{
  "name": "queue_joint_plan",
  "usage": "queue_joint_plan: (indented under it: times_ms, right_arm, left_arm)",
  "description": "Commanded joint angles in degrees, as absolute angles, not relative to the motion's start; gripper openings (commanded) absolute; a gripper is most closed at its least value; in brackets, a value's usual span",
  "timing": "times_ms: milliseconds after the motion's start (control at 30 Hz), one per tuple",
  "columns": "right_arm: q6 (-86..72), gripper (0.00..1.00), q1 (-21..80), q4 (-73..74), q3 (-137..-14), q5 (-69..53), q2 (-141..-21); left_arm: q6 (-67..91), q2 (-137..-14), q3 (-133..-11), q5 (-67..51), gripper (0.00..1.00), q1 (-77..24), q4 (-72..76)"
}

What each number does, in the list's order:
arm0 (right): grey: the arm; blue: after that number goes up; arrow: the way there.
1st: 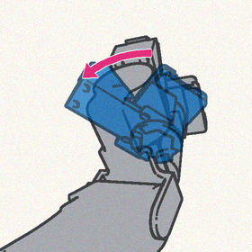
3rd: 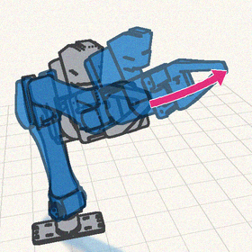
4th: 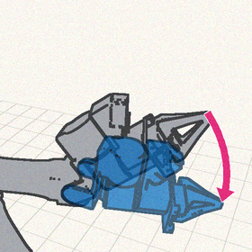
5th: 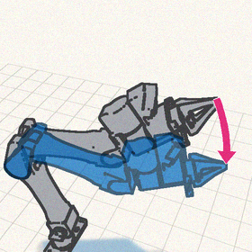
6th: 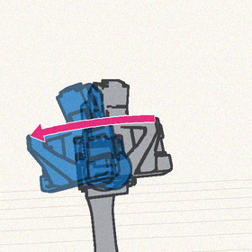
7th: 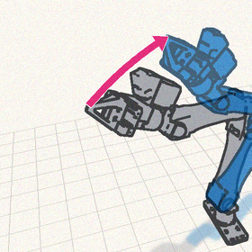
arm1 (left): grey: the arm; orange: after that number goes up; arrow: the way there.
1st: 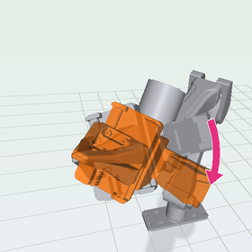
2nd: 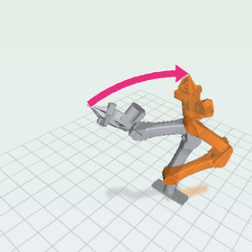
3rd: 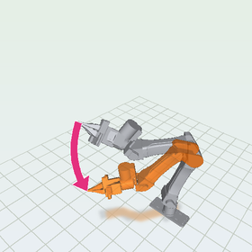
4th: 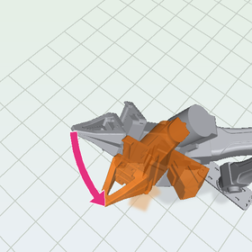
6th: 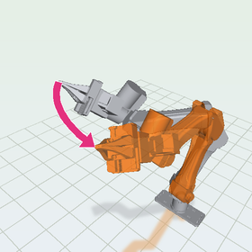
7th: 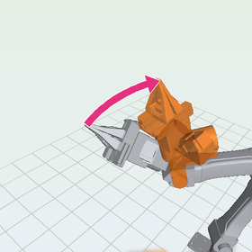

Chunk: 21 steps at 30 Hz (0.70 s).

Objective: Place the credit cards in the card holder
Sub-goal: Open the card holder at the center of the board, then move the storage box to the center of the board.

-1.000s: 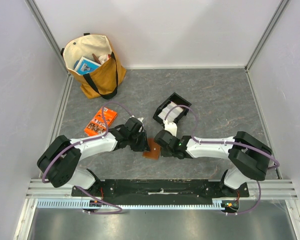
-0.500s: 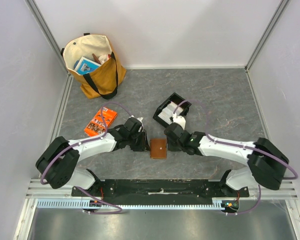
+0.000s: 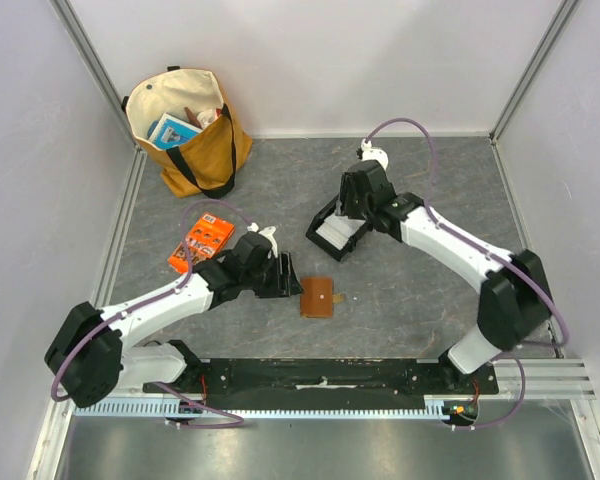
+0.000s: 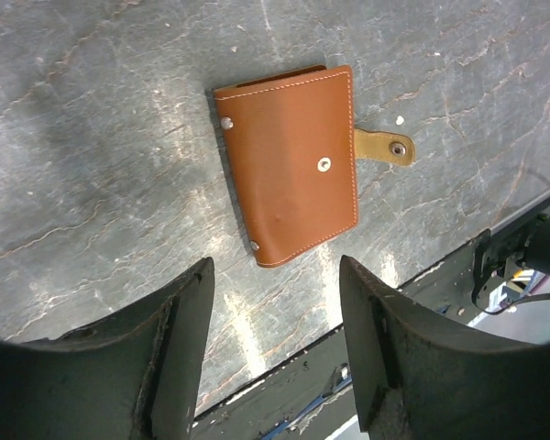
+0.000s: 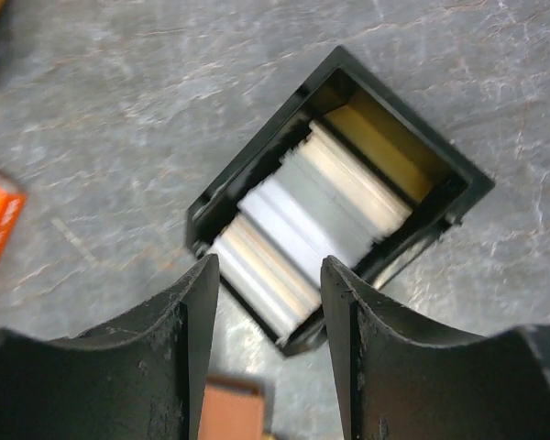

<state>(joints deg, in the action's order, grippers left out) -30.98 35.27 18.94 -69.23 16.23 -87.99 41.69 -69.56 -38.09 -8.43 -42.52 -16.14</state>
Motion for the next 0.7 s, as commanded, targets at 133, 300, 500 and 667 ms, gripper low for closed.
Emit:
queue_joint_plan:
  times_ms: [133, 300, 500, 667]
  right_arm:
    - [-22.06, 0.57, 28.74, 21.88, -75.67, 10.02, -101.06]
    - [-20.66, 0.58, 26.72, 22.68, -73.22, 9.49, -101.87]
    - [-18.64, 0.58, 26.45, 23.12, -67.43, 9.67, -97.31]
    - [-16.70, 0.58, 26.46, 22.85, -61.53, 9.49, -92.12]
  left_arm:
    - [41.31, -66.62, -38.41, -5.36, 0.64, -42.71, -19.42]
    - [41.31, -66.97, -38.15, -5.19, 0.64, -42.80, -19.42]
    - [40.87, -67.85, -38.58, -5.18, 0.64, -42.71, -19.42]
    - [40.52, -68.82, -38.76, -5.54, 0.64, -42.80, -19.16]
